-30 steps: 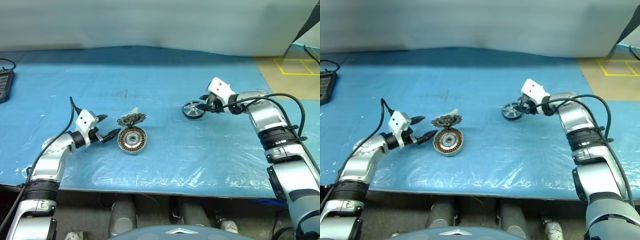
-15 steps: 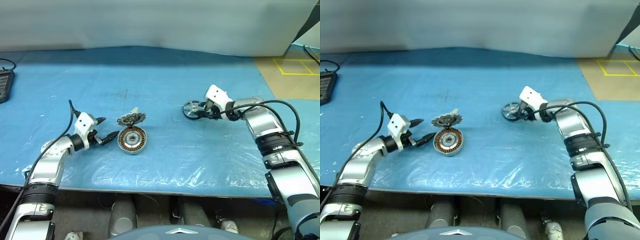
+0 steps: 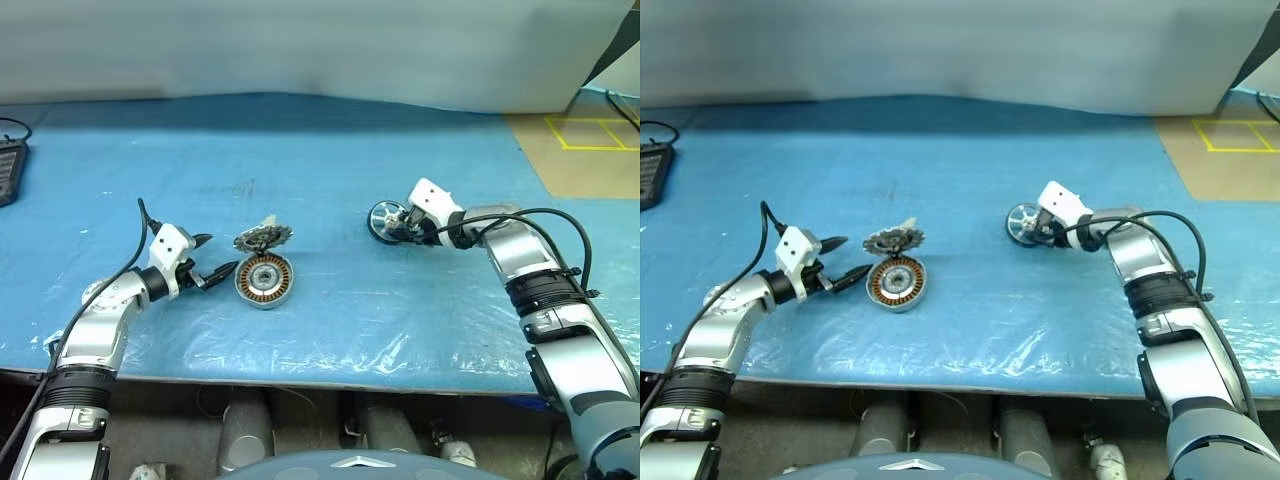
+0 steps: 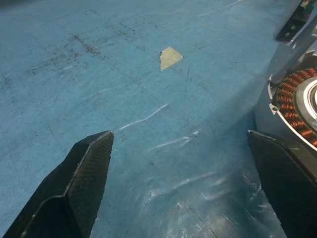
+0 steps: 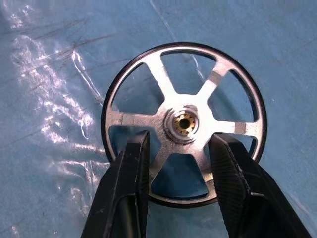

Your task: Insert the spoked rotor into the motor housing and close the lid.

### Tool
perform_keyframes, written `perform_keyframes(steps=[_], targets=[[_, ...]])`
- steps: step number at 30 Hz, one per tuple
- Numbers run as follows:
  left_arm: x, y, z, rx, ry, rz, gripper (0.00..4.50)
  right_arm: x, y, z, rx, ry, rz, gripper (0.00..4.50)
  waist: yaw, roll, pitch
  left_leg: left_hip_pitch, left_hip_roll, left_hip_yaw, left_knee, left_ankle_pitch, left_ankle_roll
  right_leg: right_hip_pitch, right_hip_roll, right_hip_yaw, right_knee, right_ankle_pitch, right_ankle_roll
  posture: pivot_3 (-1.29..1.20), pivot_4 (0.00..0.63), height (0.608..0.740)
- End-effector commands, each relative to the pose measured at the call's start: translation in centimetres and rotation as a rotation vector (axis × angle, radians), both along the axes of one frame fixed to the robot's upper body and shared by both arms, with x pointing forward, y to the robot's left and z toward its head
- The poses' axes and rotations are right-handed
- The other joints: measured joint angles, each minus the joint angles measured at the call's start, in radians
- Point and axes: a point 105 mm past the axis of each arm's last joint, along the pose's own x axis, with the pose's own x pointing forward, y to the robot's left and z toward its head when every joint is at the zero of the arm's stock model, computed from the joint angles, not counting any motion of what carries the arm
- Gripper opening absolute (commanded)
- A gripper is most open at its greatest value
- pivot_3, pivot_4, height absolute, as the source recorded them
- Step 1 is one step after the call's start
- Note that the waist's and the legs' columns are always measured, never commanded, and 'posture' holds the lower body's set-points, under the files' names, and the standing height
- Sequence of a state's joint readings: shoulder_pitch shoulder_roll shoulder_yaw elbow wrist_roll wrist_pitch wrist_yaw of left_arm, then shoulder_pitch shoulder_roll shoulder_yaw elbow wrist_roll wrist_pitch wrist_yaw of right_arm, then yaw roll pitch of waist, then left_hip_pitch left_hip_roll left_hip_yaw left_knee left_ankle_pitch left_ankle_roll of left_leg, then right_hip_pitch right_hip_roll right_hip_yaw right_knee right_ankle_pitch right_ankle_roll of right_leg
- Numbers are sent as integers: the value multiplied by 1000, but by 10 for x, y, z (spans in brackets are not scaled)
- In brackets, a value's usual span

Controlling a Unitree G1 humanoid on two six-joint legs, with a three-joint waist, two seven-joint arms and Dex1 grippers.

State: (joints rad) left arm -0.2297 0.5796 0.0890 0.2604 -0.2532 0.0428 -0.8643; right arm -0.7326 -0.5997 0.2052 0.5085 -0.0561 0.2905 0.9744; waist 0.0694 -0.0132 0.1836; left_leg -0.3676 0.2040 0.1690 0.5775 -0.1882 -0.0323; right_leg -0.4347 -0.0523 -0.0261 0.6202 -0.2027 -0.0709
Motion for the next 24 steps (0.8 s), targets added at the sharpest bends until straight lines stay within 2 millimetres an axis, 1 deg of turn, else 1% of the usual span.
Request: perform_keyframes(steps=[1, 6, 7, 8, 10, 12, 14, 15, 18, 20, 24], targets=[[1, 6, 9, 17, -37, 8, 4500, -1, -1, -3, 29, 6, -17, 1117, 0, -1, 0, 1, 0, 0, 0, 0, 0, 1, 0, 0, 0, 0, 0, 0, 150, 740], [-1, 7, 8, 9, -24, 8, 4500, -3, 1, 2, 84, -11, -7, 1117, 0, -1, 0, 1, 0, 0, 0, 0, 0, 1, 0, 0, 0, 0, 0, 0, 150, 740], [-1, 7, 8, 9, -24, 5, 4500, -4, 2, 3, 105, -12, -4, 1117, 0, -1, 0, 1, 0, 0, 0, 0, 0, 1, 0, 0, 0, 0, 0, 0, 150, 740], [-1, 7, 9, 9, -26, 0, 4500, -8, 5, 9, 159, -20, 25, 1117, 1, -1, 0, 1, 0, 0, 0, 0, 0, 1, 0, 0, 0, 0, 0, 0, 150, 740], [-2, 7, 10, 7, -28, -7, 4500, -18, 12, 21, 255, -27, 88, 1117, 2, 0, 0, 0, 0, 0, 0, 0, 0, 1, 0, 0, -1, 0, 0, 0, 150, 740], [-2, 7, 11, 5, -28, -13, 4500, -28, 17, 28, 301, -36, 148, 1117, 1, 0, 0, -2, 0, 0, 0, 0, 0, -1, 0, 0, -1, 0, 0, 0, 150, 740], [-3, 7, 10, 4, -27, -21, 4500, -51, 28, 35, 367, 6, 271, 1117, 2, 0, 0, -3, 0, 0, 0, 0, 0, -2, 0, 0, -1, 0, 0, 0, 150, 740], [-3, 7, 10, 3, -26, -23, 4500, -59, 31, 36, 381, 21, 307, 1117, 3, 0, 0, -3, 0, 0, -1, 0, 0, -2, 0, 0, -1, 0, 0, 0, 150, 740], [-3, 5, 9, 0, -24, -33, 4500, -88, 53, 31, 383, 142, 476, 1117, 2, 0, 0, -2, 0, 0, -1, 0, 1, -2, 0, 0, -1, 0, 0, 0, 150, 740], [-3, 4, 9, -2, -19, -38, 4500, -99, 67, 25, 355, 194, 553, 1117, 0, 0, 0, -1, 0, 0, -1, 0, 1, -1, 0, 0, -1, 0, 0, 0, 150, 740], [-3, 4, 8, -1, -14, -45, 4500, -113, 91, 4, 219, 232, 695, 1117, 1, 0, 0, 0, 0, 0, -1, 0, 0, -1, 0, 0, -1, 0, 0, 0, 150, 740]])
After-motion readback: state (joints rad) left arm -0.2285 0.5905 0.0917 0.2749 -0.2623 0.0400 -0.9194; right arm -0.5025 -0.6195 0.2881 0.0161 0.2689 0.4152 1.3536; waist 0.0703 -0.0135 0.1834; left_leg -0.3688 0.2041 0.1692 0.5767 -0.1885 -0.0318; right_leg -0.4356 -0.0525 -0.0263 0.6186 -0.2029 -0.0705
